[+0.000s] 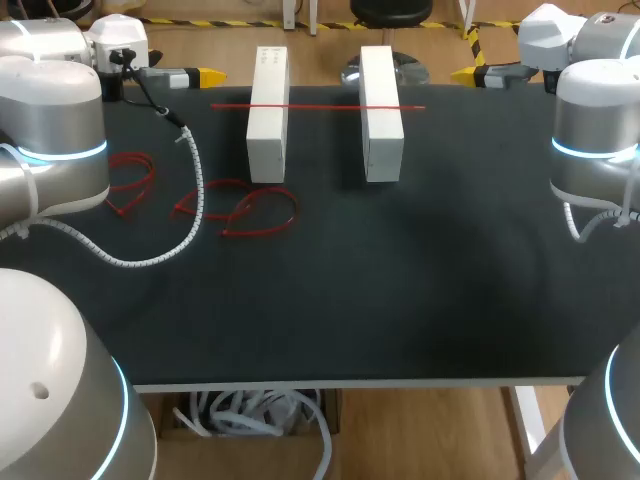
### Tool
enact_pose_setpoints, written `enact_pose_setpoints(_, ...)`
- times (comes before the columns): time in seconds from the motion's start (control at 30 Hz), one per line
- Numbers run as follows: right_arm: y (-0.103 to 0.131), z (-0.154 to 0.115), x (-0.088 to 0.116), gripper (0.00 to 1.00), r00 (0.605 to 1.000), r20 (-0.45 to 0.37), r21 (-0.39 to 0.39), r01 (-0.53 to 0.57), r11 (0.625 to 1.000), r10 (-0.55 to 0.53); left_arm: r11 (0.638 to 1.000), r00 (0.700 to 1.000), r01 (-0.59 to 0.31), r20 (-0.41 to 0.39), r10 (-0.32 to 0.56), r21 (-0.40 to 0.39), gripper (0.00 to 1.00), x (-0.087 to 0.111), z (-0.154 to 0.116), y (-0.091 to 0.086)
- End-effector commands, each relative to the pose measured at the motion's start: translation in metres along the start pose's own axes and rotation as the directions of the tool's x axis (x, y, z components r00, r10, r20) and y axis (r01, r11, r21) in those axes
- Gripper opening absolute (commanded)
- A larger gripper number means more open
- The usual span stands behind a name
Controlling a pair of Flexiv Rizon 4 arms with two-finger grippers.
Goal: Grab the tape and strap the tape.
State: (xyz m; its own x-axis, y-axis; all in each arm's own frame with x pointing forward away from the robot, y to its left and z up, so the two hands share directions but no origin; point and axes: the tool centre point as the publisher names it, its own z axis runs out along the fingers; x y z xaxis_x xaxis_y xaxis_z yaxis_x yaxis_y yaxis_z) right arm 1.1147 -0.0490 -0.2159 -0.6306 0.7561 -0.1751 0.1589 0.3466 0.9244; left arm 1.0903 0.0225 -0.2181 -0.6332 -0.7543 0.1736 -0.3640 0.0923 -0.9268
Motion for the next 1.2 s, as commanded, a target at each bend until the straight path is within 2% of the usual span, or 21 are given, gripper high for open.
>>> enact_pose_setpoints(0.03, -0.001, 0.000, 0.000, 1.00, 1.000, -0.001, -0.002, 0.000, 1.000, 0.000, 1.000, 1.000, 0.000, 0.001, 0.000, 0.001, 1.00, 0.000, 0.000, 0.000)
enact_pose_setpoints(0.57, -0.001, 0.000, 0.000, 1.00, 1.000, -0.001, -0.002, 0.000, 1.000, 0.000, 1.000, 1.000, 0.000, 0.001, 0.000, 0.001, 1.00, 0.000, 0.000, 0.000)
enact_pose_setpoints(0.63, -0.001, 0.000, 0.000, 1.00, 1.000, -0.001, -0.002, 0.000, 1.000, 0.000, 0.996, 0.996, -0.092, -0.020, 0.092, -0.005, 1.00, -0.007, 0.005, 0.000)
enact_pose_setpoints(0.83, -0.001, 0.000, 0.000, 1.00, 1.000, -0.001, -0.002, 0.000, 1.000, 0.000, 0.972, 0.958, -0.222, -0.169, 0.231, 0.069, 1.00, -0.028, 0.001, -0.001)
enact_pose_setpoints(0.9, -0.001, 0.000, 0.000, 1.00, 1.000, -0.001, -0.002, 0.000, 1.000, 0.000, 0.962, 0.937, -0.260, -0.221, 0.272, 0.081, 1.00, -0.032, -0.002, 0.001)
enact_pose_setpoints(0.97, -0.001, 0.000, 0.000, 1.00, 1.000, -0.001, -0.002, 0.000, 1.000, 0.000, 0.962, 0.920, -0.259, -0.281, 0.273, 0.087, 1.00, -0.037, -0.006, 0.005)
enact_pose_setpoints(1.1, -0.001, 0.000, 0.000, 1.00, 1.000, -0.001, -0.002, 0.000, 1.000, 0.000, 0.960, 0.865, -0.276, -0.423, 0.271, 0.051, 1.00, -0.039, -0.011, 0.018)
enact_pose_setpoints(1.2, -0.001, 0.000, 0.000, 1.00, 1.000, -0.001, -0.002, 0.000, 1.000, 0.000, 0.961, 0.855, -0.271, -0.446, 0.265, 0.051, 1.00, -0.038, -0.013, 0.026)
